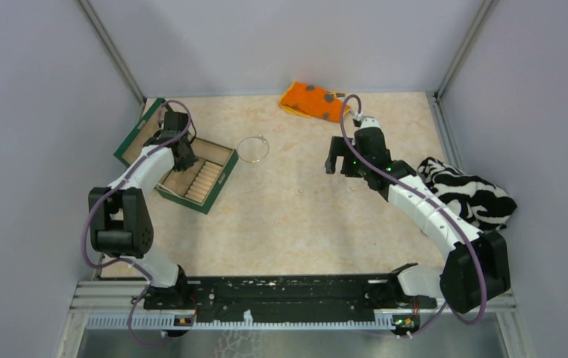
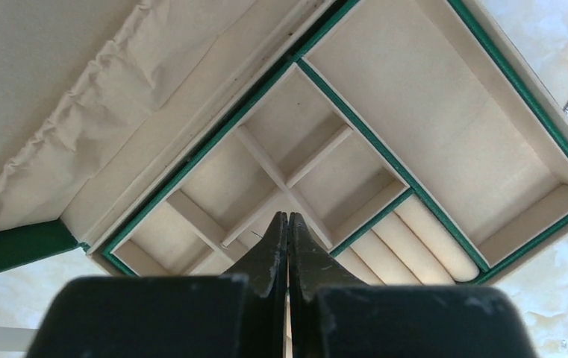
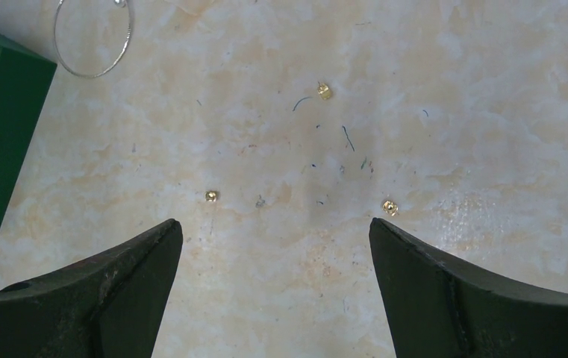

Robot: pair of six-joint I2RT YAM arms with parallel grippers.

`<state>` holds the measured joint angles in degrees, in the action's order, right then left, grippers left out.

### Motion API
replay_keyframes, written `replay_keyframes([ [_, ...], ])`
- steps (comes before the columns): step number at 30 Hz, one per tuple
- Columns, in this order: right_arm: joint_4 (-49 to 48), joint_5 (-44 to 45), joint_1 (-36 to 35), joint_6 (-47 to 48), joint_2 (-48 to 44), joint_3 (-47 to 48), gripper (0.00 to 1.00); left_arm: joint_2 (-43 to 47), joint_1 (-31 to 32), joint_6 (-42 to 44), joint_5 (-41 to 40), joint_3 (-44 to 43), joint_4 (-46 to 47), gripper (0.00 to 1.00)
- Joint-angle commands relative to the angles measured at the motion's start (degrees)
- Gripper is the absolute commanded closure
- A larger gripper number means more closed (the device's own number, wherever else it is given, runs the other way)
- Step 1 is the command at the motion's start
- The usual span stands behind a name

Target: Organize the mixed jewelry

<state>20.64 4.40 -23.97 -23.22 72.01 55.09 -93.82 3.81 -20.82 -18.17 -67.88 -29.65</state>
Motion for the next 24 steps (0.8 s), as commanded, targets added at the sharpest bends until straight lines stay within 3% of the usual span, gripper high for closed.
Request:
replay_keyframes([
  [1,-2.9,-0.6,-0.5,-0.9,-0.7,-0.6,0.05,-0.6,-1.6,-0.4,-1.5,0.4,2.7,1.00],
  [12,-3.0,-2.2,-0.5,-1.8,-0.8,-1.7,0.06,-1.7,-3.1,-1.6,-4.0,1.6,3.3,1.00],
  [20,-2.4,-1.8,-0.5,-2.2,-1.4,-1.5,0.06,1.4,-3.1,-2.5,-2.6,1.1,2.5,0.62],
  [24,-1.0,-0.5,-0.5,-2.1,-2.4,-1.3,0.06,5.0,-2.8,-2.1,2.0,0.7,2.2,0.61],
])
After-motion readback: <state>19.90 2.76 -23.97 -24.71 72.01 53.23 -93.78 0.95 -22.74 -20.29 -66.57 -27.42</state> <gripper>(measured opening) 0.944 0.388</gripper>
